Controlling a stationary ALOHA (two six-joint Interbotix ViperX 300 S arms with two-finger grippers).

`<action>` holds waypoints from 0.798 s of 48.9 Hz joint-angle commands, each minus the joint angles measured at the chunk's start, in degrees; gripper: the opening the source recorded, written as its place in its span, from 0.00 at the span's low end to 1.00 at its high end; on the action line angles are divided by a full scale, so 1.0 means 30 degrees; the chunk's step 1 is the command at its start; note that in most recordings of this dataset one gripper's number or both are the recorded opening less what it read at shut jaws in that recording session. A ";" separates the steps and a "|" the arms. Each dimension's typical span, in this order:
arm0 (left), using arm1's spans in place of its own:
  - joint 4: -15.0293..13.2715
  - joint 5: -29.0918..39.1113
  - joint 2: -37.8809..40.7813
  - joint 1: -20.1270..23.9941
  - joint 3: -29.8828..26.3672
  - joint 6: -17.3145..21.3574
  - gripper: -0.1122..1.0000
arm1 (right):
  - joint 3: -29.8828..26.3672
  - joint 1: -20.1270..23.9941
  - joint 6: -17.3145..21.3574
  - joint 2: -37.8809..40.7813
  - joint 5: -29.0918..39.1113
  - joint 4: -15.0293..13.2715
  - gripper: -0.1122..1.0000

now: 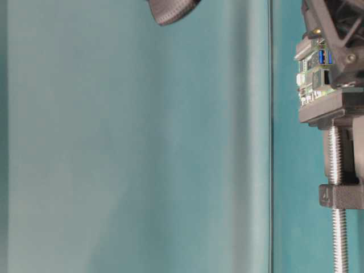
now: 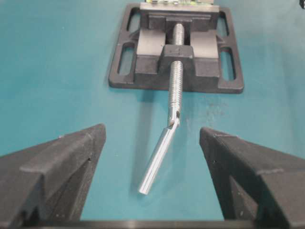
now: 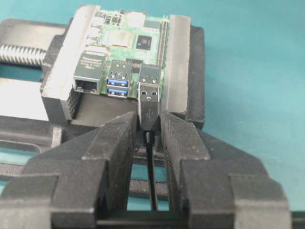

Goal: Insert the USB into the fixed PCB.
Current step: 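Align the USB plug with the board's upper-right USB port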

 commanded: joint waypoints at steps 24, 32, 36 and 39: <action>0.0029 -0.0146 0.0234 0.0029 -0.0234 0.0029 0.96 | -0.0352 -0.0586 -0.0205 -0.0732 -0.0117 -0.0117 0.29; 0.0029 -0.0146 0.0234 0.0029 -0.0234 0.0029 0.96 | -0.0557 -0.0879 -0.0381 -0.0703 -0.0117 -0.0117 0.29; 0.0029 -0.0176 0.0234 0.0029 -0.0234 0.0029 0.96 | -0.0732 -0.0996 -0.0410 -0.0645 -0.0117 -0.0146 0.29; 0.0029 -0.0176 0.0234 0.0029 -0.0234 0.0029 0.96 | -0.0908 -0.1084 -0.0410 -0.0498 -0.0117 -0.0146 0.29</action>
